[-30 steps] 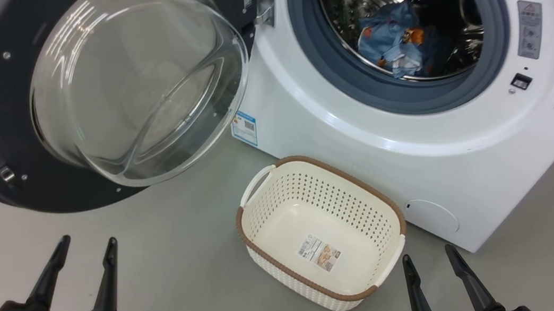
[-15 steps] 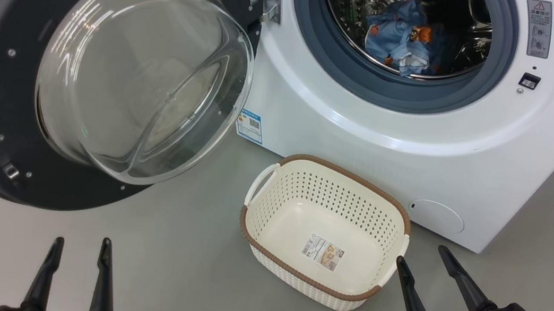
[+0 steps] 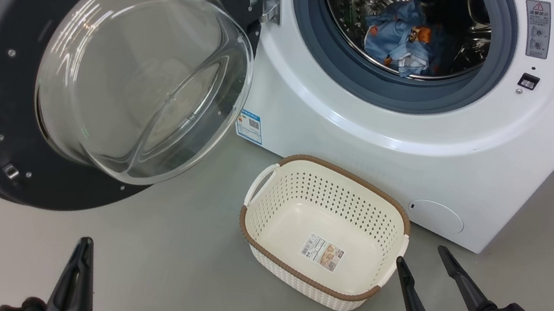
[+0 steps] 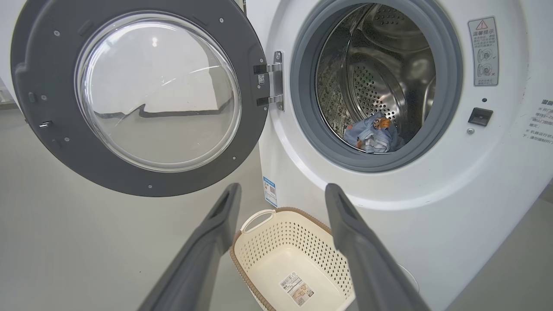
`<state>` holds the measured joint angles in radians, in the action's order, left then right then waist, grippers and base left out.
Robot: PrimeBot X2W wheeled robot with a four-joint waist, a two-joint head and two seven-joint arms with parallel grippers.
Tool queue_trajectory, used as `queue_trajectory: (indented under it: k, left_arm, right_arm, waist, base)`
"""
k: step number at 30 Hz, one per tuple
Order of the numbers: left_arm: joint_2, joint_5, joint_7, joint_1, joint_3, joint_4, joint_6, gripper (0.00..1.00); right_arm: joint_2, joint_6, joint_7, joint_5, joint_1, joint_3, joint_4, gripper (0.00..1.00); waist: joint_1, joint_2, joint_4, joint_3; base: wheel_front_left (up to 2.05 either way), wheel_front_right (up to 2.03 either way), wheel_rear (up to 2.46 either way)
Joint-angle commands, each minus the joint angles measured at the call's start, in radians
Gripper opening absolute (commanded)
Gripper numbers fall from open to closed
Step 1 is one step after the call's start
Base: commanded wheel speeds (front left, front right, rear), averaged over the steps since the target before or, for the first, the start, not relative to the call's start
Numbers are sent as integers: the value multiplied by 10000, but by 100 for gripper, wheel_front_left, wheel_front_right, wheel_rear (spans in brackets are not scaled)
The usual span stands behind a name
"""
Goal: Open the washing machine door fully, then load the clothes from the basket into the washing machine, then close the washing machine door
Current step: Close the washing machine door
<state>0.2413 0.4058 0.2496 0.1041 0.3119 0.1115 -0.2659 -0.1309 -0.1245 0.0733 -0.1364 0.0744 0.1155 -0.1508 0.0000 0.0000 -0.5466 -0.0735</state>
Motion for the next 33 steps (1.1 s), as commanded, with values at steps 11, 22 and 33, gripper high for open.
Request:
queue_trajectory:
  k: [11,22,33]
  left_arm:
    - [-1501,3090,122,151,-2092,1870,2407,0]
    - [-1710,10367,120,-171,-4618,3938,3956,0]
    - [296,13247,-729,-1562,-7645,2528,3963,0]
  right_arm:
    - [-132,-62,21,-163,-444,290,-314,100]
    - [-159,-62,-65,-149,-425,157,-468,100]
    - [-238,-62,-225,-107,-391,59,-731,100]
  waist:
    - [0,0,-45,-91]
    - [0,0,-48,-230]
    - [0,0,-41,-465]
  base:
    - [0,0,0]
    - [0,0,0]
    - [0,0,0]
